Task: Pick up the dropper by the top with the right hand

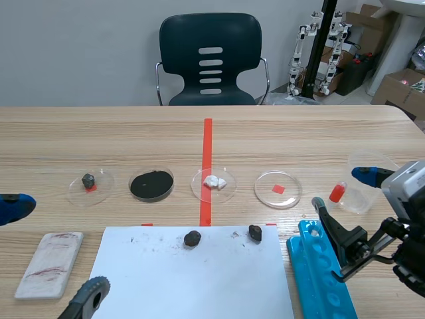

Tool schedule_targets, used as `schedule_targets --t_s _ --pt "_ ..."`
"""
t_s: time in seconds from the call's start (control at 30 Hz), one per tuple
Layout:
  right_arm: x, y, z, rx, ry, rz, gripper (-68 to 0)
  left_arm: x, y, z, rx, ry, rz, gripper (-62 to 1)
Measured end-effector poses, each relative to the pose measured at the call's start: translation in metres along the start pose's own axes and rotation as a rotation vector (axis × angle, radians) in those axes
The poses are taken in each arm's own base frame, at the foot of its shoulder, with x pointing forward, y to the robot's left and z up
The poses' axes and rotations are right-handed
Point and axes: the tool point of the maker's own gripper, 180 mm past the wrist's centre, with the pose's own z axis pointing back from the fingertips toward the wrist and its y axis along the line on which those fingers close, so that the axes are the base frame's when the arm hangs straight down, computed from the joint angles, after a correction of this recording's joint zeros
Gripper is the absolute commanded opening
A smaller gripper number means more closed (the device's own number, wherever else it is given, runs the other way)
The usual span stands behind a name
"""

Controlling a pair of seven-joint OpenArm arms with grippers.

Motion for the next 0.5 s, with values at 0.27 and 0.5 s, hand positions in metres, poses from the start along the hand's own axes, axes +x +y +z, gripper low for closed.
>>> schedule_targets --t_s 0.27,0.5 --pt "-0.0005 0.0000 0.0000 0.000 0.003 0.000 -33.3 0.0000 0.0000 0.0000 0.000 0.000 0.000 1.4" --pt "-0.0006 0.0001 0.0001 0.000 0.003 0.000 -35.6 0.0000 0.0000 0.0000 0.000 0.000 0.000 1.4"
